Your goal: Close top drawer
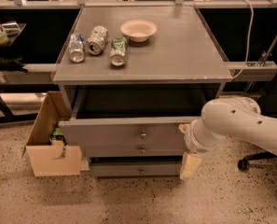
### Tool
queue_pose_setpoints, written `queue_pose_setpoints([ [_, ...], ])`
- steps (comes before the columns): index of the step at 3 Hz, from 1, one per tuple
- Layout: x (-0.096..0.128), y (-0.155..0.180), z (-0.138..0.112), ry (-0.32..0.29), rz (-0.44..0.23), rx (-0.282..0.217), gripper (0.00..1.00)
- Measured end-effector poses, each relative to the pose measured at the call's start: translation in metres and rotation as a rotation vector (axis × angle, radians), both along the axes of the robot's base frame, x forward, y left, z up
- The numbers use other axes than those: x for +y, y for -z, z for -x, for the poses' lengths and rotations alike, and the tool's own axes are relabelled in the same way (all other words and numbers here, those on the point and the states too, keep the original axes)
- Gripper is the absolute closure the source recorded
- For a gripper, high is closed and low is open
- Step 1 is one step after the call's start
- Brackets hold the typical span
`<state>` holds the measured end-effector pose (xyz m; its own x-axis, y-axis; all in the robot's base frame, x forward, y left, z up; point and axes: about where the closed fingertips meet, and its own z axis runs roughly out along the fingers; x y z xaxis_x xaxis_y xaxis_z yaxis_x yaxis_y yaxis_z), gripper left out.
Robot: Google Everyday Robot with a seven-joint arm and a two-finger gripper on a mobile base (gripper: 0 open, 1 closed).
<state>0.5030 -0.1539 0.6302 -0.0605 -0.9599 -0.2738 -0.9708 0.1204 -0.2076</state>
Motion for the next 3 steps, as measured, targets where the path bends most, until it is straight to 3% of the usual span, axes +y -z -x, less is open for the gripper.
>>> queue_pose_setpoints([
  [3,-0.034,0.007,-0.042,0.059,-0.016,-0.034,0.65],
])
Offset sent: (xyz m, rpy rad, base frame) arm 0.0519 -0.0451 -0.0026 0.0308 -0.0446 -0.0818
